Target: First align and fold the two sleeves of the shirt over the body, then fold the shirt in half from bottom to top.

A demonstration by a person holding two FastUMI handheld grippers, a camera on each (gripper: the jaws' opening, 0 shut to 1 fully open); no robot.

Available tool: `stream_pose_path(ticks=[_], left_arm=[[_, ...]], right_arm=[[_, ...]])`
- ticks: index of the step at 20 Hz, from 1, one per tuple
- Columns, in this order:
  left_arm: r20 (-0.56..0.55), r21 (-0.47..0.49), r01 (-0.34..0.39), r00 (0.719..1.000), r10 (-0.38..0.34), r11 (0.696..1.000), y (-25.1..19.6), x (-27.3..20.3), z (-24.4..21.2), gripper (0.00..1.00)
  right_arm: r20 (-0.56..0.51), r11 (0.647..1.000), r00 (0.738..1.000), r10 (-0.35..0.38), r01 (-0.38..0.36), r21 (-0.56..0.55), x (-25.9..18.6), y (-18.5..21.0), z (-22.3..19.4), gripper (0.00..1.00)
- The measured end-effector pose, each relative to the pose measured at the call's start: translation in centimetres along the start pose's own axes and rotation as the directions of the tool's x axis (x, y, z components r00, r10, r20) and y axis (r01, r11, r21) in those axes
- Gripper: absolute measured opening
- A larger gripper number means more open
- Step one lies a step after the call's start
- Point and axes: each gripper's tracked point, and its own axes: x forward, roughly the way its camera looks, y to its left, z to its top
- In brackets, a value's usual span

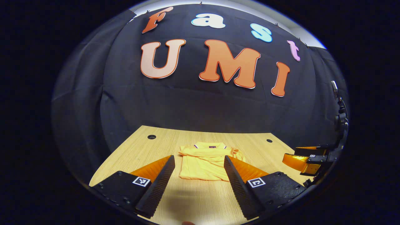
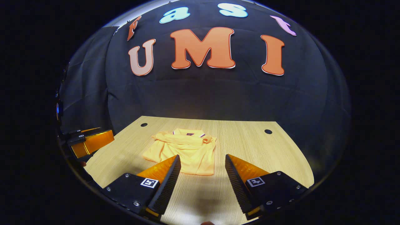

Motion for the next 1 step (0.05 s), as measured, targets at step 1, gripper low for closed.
stream_pose_path(ticks=[1], left_arm=[[0.003, 0.004, -0.005, 1.0, 0.005, 1.0, -0.21, -0.85, -0.12, 0.97]], right_arm=[[0.004, 1.0, 1.0, -0.002, 0.002, -0.001, -0.55, -0.08, -0.12, 0.87]])
